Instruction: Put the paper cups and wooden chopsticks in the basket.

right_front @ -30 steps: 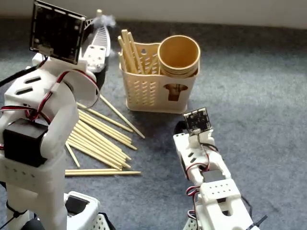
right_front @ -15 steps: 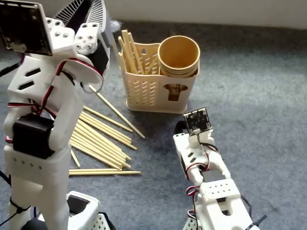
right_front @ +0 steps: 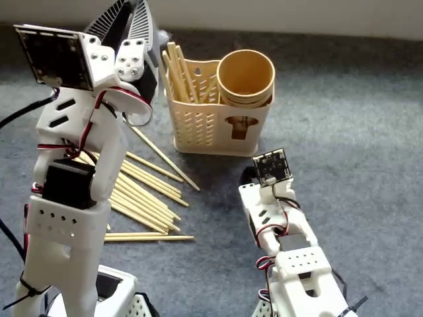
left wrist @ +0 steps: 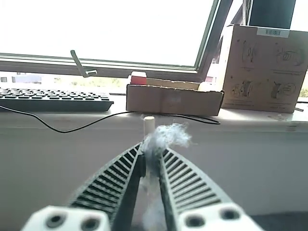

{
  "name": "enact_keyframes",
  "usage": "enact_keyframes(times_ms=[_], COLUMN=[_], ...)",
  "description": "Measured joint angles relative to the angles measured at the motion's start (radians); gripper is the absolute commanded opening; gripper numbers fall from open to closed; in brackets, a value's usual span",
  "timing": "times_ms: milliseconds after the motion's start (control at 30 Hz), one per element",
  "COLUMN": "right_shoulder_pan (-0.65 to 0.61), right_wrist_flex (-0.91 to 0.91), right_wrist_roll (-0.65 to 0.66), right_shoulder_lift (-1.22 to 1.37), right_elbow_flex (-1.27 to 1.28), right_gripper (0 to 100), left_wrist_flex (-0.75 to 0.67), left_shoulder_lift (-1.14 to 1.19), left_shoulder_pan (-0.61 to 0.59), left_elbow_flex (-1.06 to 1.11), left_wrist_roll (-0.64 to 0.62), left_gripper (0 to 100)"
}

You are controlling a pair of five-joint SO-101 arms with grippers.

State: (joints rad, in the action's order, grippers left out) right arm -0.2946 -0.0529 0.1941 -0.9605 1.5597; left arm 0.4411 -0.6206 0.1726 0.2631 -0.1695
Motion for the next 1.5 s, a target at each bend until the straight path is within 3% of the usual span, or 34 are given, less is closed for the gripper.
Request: enact_keyframes(times_ms=[800, 1500], right_shoulder_pan=[0.000, 0.000], right_wrist_flex=[0.000, 0.000], right_wrist_roll=[0.000, 0.000], right_shoulder_lift=[0.000, 0.000], right_elbow_flex=[0.000, 0.000], right_gripper=[2.3, 2.3], left_wrist_flex=[-0.146, -0.169], left_shoulder_lift=[0.021, 0.025], left_shoulder_pan=[0.037, 0.037], left_elbow_flex=[0.011, 0.011], left_wrist_roll=[0.002, 0.002], left_gripper=[1, 1])
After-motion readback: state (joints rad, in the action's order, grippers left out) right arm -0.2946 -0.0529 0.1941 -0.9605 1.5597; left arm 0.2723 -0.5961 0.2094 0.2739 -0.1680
